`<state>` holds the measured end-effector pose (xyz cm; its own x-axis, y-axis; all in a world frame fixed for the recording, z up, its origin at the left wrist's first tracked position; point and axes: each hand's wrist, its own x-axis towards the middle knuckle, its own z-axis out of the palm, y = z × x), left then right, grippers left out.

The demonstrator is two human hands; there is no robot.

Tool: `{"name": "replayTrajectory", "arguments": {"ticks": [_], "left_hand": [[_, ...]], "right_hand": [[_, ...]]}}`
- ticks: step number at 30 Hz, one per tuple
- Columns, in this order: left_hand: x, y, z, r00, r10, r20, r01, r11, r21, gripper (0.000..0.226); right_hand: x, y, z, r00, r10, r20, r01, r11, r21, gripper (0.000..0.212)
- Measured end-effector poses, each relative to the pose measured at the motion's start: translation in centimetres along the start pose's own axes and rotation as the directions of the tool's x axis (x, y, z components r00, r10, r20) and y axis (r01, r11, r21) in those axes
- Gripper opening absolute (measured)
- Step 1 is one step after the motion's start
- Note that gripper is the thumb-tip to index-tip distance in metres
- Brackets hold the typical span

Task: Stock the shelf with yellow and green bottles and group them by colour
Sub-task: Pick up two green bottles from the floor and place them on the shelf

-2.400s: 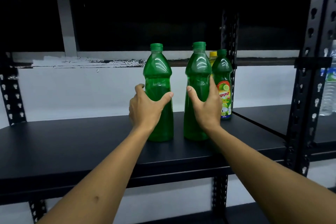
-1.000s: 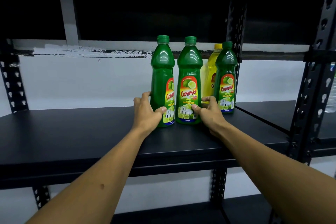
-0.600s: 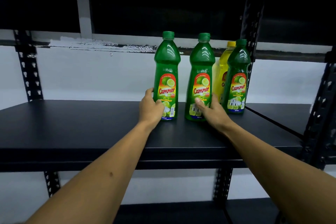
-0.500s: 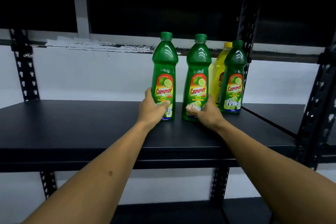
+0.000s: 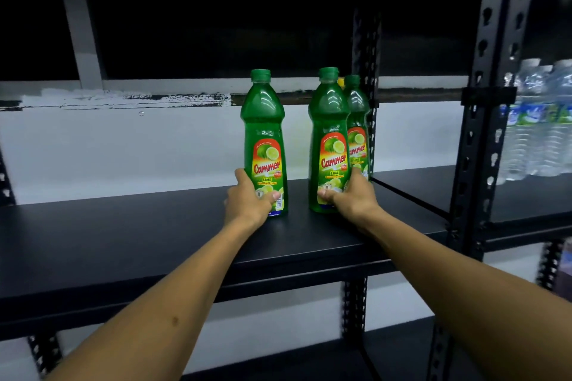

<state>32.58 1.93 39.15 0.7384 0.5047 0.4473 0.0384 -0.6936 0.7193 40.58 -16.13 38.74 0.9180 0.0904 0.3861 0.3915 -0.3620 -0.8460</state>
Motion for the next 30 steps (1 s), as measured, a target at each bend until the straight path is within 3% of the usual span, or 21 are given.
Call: {"name": "replayTrajectory", "arguments": {"ticks": [8, 15, 21, 25, 28, 30], "left_hand": [[-0.3, 2.8, 3.9, 0.994, 0.057, 0.096, -0.059, 0.998, 0.019, 0.055], [-0.3, 3.2, 4.6, 0.994, 0.070, 0.088, -0.071, 0.997, 0.011, 0.054], [-0.4, 2.9, 4.6, 0.993, 0.075, 0.086, -0.075, 0.997, 0.000, 0.055], [-0.8, 2.9, 4.3, 0.991, 0.078, 0.112, -0.074, 0.996, -0.042, 0.058], [-1.0, 2.7, 4.0, 0.985, 0.065, 0.161, -0.065, 0.998, -0.001, 0.061], [-1.2, 2.5, 3.4, 0.978, 0.047, 0.205, -0.062, 0.996, 0.070, 0.062]], "right_hand": [[0.8, 2.5, -5.1, 0.999, 0.021, -0.025, -0.022, 0.998, -0.055, 0.052], [2.1, 2.9, -5.1, 0.998, 0.053, -0.022, -0.055, 0.994, -0.099, 0.052], [2.6, 2.9, -4.4, 0.995, 0.092, 0.039, -0.085, 0.985, -0.152, 0.081], [2.3, 2.6, -4.0, 0.985, 0.174, 0.014, -0.166, 0.959, -0.231, 0.088], [1.8, 2.8, -4.2, 0.981, 0.186, -0.058, -0.195, 0.928, -0.318, 0.079], [0.9, 2.6, -4.4, 0.989, 0.027, -0.148, -0.083, 0.919, -0.385, 0.058]]}}
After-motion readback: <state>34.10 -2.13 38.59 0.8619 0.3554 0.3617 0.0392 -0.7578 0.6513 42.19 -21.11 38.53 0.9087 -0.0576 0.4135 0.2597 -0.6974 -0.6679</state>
